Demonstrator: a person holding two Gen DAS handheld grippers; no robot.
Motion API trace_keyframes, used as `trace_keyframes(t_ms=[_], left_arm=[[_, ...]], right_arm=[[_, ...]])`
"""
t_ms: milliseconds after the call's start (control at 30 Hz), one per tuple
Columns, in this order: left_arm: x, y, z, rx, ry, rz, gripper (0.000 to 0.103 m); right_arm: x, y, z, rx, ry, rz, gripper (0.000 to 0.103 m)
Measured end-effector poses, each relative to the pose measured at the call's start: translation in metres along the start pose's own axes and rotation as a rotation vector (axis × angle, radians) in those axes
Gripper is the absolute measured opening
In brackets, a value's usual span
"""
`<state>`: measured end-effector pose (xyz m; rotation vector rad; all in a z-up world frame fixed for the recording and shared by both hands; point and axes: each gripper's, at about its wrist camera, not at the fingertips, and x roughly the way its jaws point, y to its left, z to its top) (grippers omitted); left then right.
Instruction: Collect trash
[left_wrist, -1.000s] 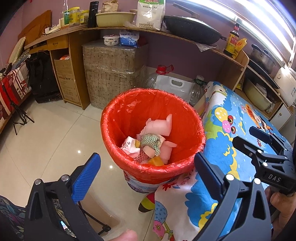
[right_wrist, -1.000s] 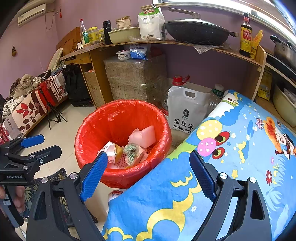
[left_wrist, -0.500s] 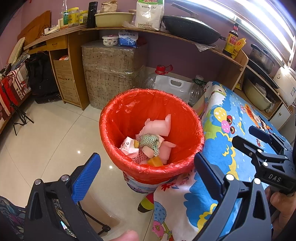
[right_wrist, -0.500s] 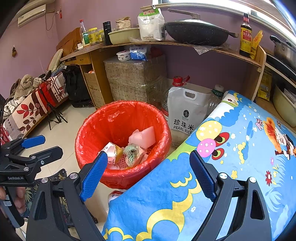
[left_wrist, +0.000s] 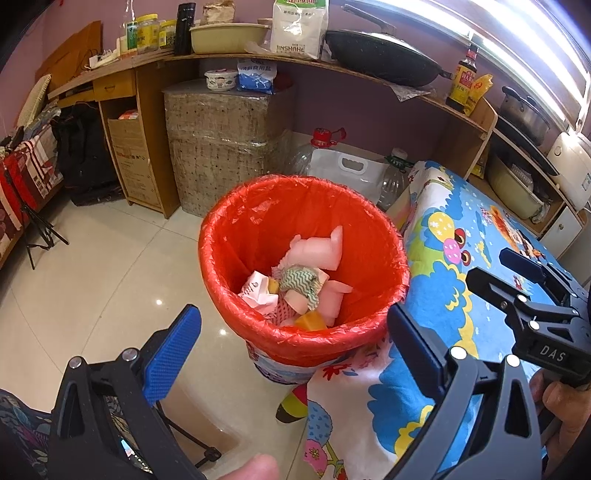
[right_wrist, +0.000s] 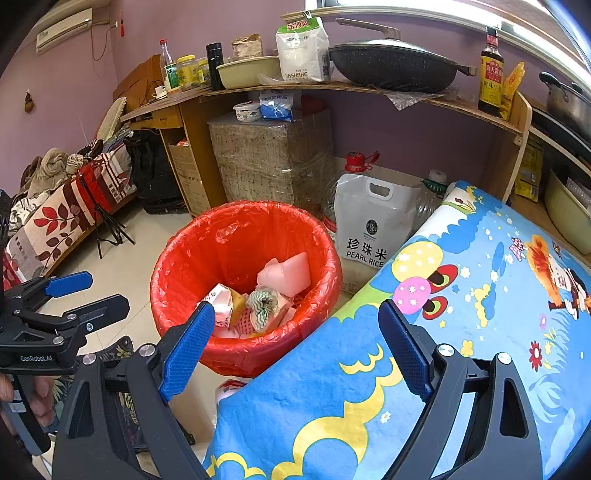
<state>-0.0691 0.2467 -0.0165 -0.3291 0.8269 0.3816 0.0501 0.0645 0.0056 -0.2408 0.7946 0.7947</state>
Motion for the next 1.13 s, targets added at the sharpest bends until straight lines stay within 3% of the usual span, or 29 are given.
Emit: trace_keyframes(t_ms=[433,1133], left_arm=[[-0.0024,-0.0026,0.0016,-0.015,-0.005,-0.026,0.098],[0.001,-0.0034,-0.0002,-0.017,-0.001,0.017,0.098]], right_arm=[[-0.0013,-0.0002,0.0018,-0.002,-0.002,0.004,0.085],[0.0023,0.0018,-0.001,-0.005,0.001,0.006,0.085]])
